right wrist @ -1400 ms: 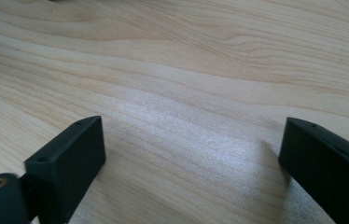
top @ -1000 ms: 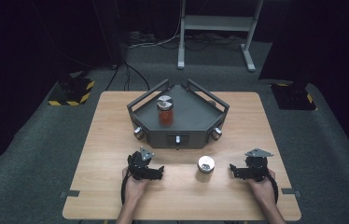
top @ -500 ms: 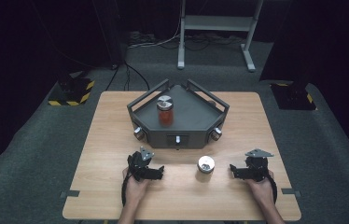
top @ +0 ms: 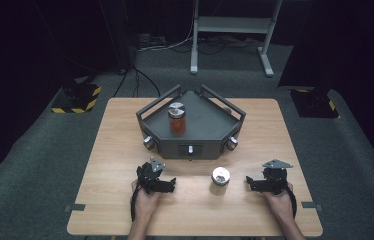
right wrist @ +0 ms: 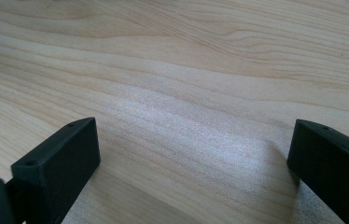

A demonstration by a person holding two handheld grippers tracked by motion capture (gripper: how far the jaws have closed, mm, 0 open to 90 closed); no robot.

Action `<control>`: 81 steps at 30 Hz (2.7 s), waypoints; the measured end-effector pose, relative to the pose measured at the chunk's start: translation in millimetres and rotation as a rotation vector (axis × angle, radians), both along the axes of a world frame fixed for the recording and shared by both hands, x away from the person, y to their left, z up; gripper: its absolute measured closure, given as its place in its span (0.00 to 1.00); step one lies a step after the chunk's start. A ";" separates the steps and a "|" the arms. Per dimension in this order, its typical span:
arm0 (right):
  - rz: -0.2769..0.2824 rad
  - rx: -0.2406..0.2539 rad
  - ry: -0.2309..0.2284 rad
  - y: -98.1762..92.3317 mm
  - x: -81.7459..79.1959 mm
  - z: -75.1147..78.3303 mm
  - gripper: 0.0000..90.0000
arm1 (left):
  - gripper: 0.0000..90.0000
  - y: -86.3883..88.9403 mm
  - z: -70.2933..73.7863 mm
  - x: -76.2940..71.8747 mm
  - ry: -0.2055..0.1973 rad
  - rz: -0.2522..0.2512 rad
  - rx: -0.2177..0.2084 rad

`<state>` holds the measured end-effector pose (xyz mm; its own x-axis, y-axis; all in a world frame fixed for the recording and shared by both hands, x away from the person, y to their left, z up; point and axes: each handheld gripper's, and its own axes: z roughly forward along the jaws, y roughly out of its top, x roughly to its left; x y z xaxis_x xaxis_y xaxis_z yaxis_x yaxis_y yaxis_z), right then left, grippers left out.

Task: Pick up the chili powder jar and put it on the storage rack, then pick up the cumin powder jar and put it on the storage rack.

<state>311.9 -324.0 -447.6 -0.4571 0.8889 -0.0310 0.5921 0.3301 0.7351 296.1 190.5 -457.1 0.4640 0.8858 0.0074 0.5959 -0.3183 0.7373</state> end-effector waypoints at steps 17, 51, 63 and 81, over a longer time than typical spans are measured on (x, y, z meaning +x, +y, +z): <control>0.000 0.000 0.000 0.0 0.0 0.0 0.03 | 0.01 0.0 0.0 0.0 0.000 0.000 -0.001; 0.000 -0.002 -0.001 0.3 -0.1 0.2 0.03 | 0.01 0.0 0.0 0.1 0.001 0.001 -0.002; 0.036 0.007 -0.007 4.0 0.1 0.7 0.04 | 0.01 0.1 0.0 0.1 0.001 0.000 -0.001; 0.193 0.085 -0.020 -3.5 -15.6 6.1 0.04 | 0.01 0.1 0.0 0.1 0.001 0.001 -0.001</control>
<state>296.3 -327.5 -441.5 -0.6191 0.7848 0.0299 0.5093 0.3722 0.7759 296.2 190.5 -457.2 0.4634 0.8861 0.0056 0.5968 -0.3168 0.7371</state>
